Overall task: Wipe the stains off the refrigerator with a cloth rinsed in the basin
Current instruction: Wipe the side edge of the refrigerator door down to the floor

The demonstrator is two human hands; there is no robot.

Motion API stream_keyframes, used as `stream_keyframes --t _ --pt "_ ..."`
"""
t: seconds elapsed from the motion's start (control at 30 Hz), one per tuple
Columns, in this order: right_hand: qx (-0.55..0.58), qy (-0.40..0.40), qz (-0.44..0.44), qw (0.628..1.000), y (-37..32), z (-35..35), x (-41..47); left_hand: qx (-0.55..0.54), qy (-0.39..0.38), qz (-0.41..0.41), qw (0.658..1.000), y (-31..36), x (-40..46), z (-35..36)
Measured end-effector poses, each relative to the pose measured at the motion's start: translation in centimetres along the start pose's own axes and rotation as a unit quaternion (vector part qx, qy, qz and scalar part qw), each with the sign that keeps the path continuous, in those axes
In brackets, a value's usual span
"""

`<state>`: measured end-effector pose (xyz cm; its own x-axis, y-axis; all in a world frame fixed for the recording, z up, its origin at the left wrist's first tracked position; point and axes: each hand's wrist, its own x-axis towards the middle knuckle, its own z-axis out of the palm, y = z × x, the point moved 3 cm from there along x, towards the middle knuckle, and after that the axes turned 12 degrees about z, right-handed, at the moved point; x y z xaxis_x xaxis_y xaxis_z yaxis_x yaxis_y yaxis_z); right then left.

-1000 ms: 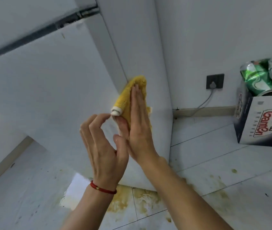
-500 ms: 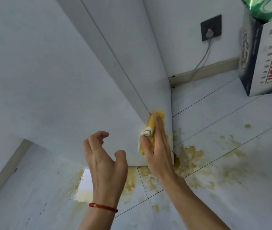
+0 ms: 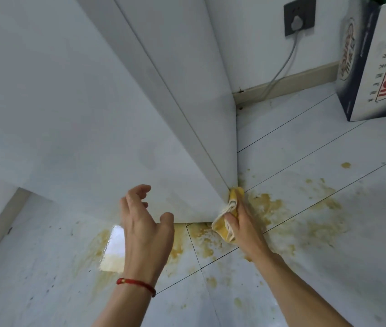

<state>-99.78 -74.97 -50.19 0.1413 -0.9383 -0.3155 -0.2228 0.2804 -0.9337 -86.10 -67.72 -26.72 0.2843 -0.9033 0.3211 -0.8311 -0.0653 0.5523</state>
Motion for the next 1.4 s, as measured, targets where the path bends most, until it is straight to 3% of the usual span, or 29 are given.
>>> stream_keyframes --t 0.1,0.23,0.33,0.4,0.53,0.7,0.87,0.97,1.07,1.17,1.27,1.4 --pt "-0.021 -0.029 0.002 0.999 -1.0 -0.4 -0.6 -0.009 -0.017 -0.028 0.999 -0.2 0.0 0.9" --pt "0.043 0.023 -0.211 0.976 -11.5 -0.8 -1.8 -0.010 -0.041 -0.057 0.997 -0.7 0.2 2.1" --pt "0.068 0.033 -0.256 0.964 -13.7 -1.3 -0.6 -0.026 -0.044 -0.092 0.994 -1.1 0.0 2.4" --pt "0.118 0.024 -0.170 0.978 -10.7 -0.9 1.0 -0.031 -0.052 -0.102 0.993 -1.3 -0.3 2.1" --pt "0.172 -0.033 0.115 0.978 -4.9 -0.1 2.8 -0.026 -0.064 -0.115 0.991 -1.9 -0.9 1.1" --pt "0.236 0.006 0.196 0.952 -3.0 0.6 3.3 -0.014 -0.089 -0.122 0.988 -1.7 -1.3 0.3" --pt "0.304 0.121 0.283 0.902 -3.2 3.4 1.7 -0.027 -0.097 -0.142 0.985 -1.5 -1.5 0.6" --pt "0.340 0.142 0.215 0.905 -8.7 4.7 0.3 -0.047 -0.069 -0.158 0.984 -1.6 -1.4 0.0" --pt "0.266 0.182 -0.023 0.946 -17.5 3.6 -4.4 -0.087 -0.017 -0.167 0.982 -2.0 -1.0 -0.8" --pt "0.153 0.218 -0.205 0.942 -19.6 2.0 -5.8 -0.113 0.013 -0.149 0.982 -1.5 -0.8 -1.9" --pt "0.106 0.157 -0.207 0.960 -13.1 1.3 -2.6 -0.132 0.036 -0.120 0.983 -0.6 -0.8 -3.0" --pt "0.056 0.163 -0.150 0.973 -8.3 1.7 -2.0 -0.132 0.089 -0.079 0.984 0.8 -0.3 -4.2"
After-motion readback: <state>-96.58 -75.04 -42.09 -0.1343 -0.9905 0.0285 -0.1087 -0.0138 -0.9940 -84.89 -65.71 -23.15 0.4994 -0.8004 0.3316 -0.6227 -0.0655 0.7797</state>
